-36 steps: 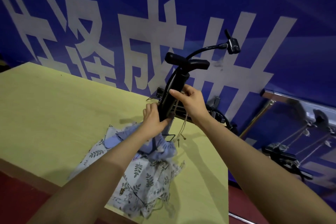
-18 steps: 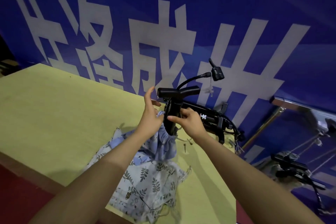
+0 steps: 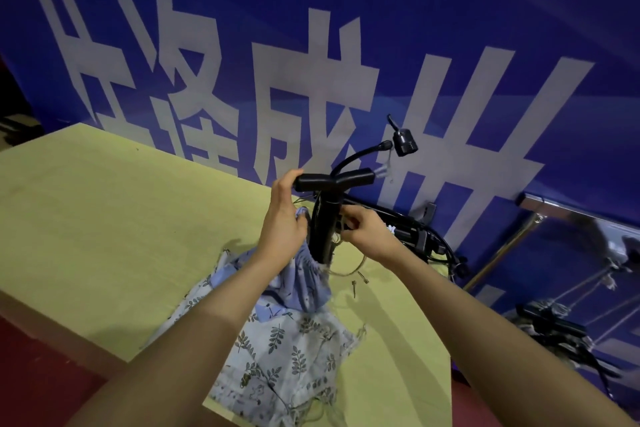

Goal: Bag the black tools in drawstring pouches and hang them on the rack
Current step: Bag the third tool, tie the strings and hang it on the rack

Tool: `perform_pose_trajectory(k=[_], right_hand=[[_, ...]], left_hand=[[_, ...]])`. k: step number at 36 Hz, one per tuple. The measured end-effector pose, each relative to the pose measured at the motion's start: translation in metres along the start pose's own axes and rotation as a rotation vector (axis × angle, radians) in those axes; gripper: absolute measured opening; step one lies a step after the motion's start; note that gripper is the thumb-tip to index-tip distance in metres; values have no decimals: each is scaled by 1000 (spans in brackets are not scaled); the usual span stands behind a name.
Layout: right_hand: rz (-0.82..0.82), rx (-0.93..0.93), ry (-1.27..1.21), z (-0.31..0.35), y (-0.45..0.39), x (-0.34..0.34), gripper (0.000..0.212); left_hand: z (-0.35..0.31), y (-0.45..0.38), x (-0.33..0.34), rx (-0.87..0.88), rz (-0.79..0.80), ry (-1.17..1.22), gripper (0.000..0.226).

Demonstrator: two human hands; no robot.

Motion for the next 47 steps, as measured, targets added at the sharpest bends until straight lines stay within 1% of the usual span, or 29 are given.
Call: perform_pose_trajectory(k=[1,3,5,6,8,10,12,14,16,18,20,22,23,26,28,31,34,37,42,45,47], right_hand=[[-51,-5,-2,1,1,-4,49],[-233,-54,30,5,4,-17,48],[-424,-107,65,10,8,-29,40],[-494,-116,61,10,9,-32,36],[-569,-121,-4,11,10,-35,25],[-566,-111,-126,15,10,-33,18],[-577,-106,-213,21,10,-30,20],[-591,-125,-246,29,9,-30,23],[-546,-161,-246,42,8,-30,26],[-488,-189,-208,54,4,-31,25],[-443,-218,-174,65,3,-31,32],[-427,-217,-170,71,3,-30,41],[-426,-225,-164,73,3,-30,42],[-384,-266,-164,84,3,-27,34],[-351,-296,-131,92,1,-24,33],[-327,-326,-94,98,-2,-21,30],[-367,-325,-111,97,-2,-23,29],[-463,-321,-111,95,0,-31,24],[-527,-261,-158,93,3,-36,39],[-564,-282,-198,105,4,-39,52],[-597,-299,-273,119,5,-48,53]], left_hand=[[0,0,-1,-9,-1,-2,67],[0,-1,-2,-21,-7,-2,67],[0,-1,-3,-34,-3,-12,66],[1,0,-3,-42,3,-20,66],[-2,-1,-4,-51,8,-26,64],[-5,-2,-5,-59,2,-34,62],[-8,-4,-8,-56,-4,-53,61],[-11,-5,-11,-36,-5,-74,59],[-13,-7,-14,8,-7,-96,59],[-17,-12,-17,40,-13,-110,60],[-23,-16,-20,66,-10,-129,57],[-29,-19,-21,71,20,-157,57],[-30,-21,-21,72,37,-171,59],[-31,-25,-19,92,109,-161,60],[-33,-24,-16,115,189,-143,54],[-39,-21,-12,105,298,-139,49],[-43,-17,-7,93,345,-125,34],[-45,-15,-6,107,332,-101,20],[-44,-23,-12,108,295,-96,17],[-50,-35,-18,108,255,-131,18],[-57,-43,-22,105,220,-147,23]])
Point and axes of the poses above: each hand's wrist, its own y-axis away from the middle knuckle, its own x-axis out of the palm, z = x × y, the point moved 3 cm from there along -y, towards the middle knuckle, and after that the axes turned 5 degrees about -y, right-handed, at the moved point
